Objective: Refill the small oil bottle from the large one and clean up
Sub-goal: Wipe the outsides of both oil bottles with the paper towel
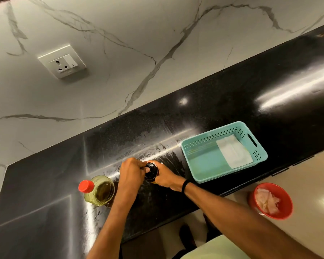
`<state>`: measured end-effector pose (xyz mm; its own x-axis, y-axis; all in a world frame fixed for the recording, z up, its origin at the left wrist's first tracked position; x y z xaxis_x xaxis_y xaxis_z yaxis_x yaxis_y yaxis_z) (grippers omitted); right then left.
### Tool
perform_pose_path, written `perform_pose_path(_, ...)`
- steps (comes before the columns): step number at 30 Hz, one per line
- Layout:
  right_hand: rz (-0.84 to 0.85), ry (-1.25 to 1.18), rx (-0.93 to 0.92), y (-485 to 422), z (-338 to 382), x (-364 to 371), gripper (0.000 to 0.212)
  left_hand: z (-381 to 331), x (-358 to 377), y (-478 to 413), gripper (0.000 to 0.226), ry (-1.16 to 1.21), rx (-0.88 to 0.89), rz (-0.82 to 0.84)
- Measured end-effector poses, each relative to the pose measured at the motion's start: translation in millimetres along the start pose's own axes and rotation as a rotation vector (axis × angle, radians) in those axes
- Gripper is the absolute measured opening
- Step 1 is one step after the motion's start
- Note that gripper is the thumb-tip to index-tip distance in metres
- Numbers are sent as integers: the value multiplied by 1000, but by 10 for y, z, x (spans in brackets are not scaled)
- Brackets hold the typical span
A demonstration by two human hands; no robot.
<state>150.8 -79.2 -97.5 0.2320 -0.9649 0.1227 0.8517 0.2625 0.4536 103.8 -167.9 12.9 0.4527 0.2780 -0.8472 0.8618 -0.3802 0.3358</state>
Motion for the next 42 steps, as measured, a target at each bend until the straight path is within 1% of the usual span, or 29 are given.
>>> perform_pose_path(3,-95,-62,-51,180,-162,194,97,-1,-9,5,23,22,-3,-19)
perform_pose_path(4,-110,-89,-51,249,-210,282,106,5,-4,3,21,21,-2,-20)
perform_pose_path(6,-98,-105,-26,345,-272,432,113,-12,2,12,16,4,10,-19)
perform_pose_path(8,-90,-37,-13,245,-262,402,113,-7,-1,10,16,7,15,-25)
perform_pose_path(10,-118,31,-33,53,-222,201,106,-4,3,4,20,18,9,-23)
perform_pose_path(13,-119,91,-11,-90,-134,-11,76,-6,11,8,20,18,-11,-8)
perform_pose_path(15,-165,121,3,-10,-111,3,70,6,10,16,19,17,-23,-10)
perform_pose_path(17,-277,127,11,165,-155,92,68,12,9,12,20,9,-23,-13)
perform_pose_path(18,-342,138,19,276,-181,130,63,7,7,8,20,4,-23,-14)
perform_pose_path(20,-413,165,37,424,-262,189,45,-9,9,7,20,-1,-23,-17)
perform_pose_path(22,-367,244,37,507,-260,245,29,-28,5,20,20,-8,-15,-36)
perform_pose_path(24,-299,273,36,538,-262,260,26,-27,11,26,25,7,-23,-45)
perform_pose_path(26,-292,209,64,546,-292,198,24,-17,34,26,28,28,-36,-37)
perform_pose_path(28,-314,48,118,561,-342,77,20,-15,48,50,31,38,-58,-47)
perform_pose_path(30,-315,-207,148,600,-401,-58,20,-28,54,118,34,80,-81,-98)
perform_pose_path(32,-277,-459,179,661,-434,-148,21,-57,68,213,42,121,-81,-169)
perform_pose_path(35,-237,-594,182,756,-390,-275,22,-54,110,353,61,178,-75,-270)
perform_pose_path(38,-199,-627,157,813,-292,-335,21,-4,131,523,64,251,-122,-377)
perform_pose_path(40,-199,-557,146,823,-239,-349,20,10,162,690,60,324,-147,-419)
perform_pose_path(42,-221,-422,122,842,-189,-369,17,48,234,869,56,346,-181,-434)
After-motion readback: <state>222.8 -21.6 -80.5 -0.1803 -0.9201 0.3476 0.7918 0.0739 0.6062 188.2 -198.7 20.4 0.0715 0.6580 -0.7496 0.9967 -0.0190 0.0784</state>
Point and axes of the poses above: each hand's wrist, its own y-axis away from the middle knuckle, its own x-axis out of the palm, z = x × y, the point moved 6 cm from there along -y, towards the middle knuckle, and after that the axes turned 11 degrees about z, right-handed, at the moved point
